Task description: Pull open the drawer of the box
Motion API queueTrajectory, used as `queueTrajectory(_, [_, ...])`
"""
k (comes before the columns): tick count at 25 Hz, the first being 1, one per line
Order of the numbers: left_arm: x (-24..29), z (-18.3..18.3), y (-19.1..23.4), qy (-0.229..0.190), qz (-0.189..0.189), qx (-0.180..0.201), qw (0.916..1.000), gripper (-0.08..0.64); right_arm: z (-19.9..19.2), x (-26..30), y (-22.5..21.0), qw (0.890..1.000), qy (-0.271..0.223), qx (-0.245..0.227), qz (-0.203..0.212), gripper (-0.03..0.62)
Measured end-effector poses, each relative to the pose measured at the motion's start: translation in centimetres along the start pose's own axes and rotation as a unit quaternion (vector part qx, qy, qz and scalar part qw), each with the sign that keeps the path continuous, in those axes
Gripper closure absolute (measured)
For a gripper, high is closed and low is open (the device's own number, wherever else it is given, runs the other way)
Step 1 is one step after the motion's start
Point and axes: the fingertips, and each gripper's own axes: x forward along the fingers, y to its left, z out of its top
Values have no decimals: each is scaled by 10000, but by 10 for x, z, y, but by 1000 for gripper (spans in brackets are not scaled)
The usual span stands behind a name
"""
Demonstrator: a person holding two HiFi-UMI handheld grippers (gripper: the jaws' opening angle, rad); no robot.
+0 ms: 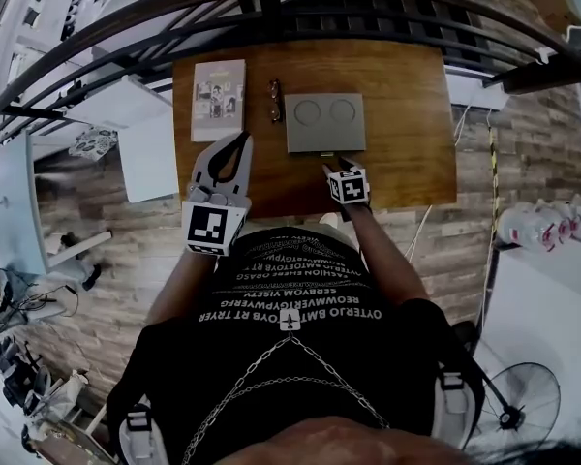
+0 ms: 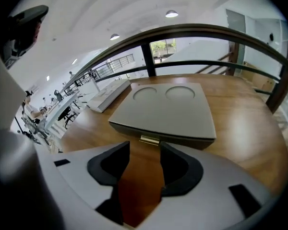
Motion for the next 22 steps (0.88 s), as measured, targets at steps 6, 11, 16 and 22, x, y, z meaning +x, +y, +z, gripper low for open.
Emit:
queueTrajectory(6, [2,-10,0,106,-46,-19,9999,554,-4,18,-7,9978,62,665,-7,391])
queueTrajectory(11, [4,-17,2,117,-119,-21,9999,555,-3,33,-6,9979,131,620,-150,374])
queueTrajectory(16, [6,-20,0,145,-238,-14,9996,554,-2,38,-7,9970,189,701,-284,365])
queueTrajectory(22, [11,-22,4,151,-374,9,9992,555,-1,42,-17,9941,275,841,-623,377])
